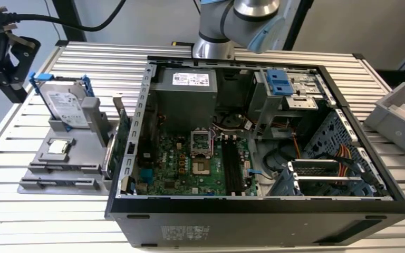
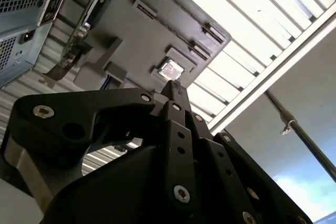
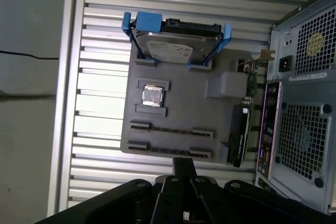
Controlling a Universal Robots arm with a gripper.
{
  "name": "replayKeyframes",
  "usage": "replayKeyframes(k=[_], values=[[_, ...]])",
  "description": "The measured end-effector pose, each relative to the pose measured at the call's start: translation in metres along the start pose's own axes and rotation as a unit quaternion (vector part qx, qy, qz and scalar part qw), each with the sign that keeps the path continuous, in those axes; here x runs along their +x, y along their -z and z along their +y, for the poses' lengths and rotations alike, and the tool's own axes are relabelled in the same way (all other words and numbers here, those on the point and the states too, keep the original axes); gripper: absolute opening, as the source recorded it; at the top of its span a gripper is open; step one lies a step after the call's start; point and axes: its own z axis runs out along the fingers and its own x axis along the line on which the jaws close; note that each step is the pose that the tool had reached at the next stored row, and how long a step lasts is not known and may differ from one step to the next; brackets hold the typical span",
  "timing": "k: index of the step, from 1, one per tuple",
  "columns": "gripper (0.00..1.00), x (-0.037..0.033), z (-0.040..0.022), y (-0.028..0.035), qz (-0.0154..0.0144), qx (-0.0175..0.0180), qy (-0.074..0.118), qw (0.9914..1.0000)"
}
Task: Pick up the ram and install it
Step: 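Pick up the ram and move it above insertion slot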
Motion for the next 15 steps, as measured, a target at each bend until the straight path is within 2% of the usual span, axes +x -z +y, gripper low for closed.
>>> replayKeyframes(k=[7,15], values=[[0.00,0.0000,0.0001,0.0000,0.0003,0.0000,0.004,0.99999],[0.00,0.0001,0.0009,0.0000,0.0017,0.0007,0.033,0.99946]])
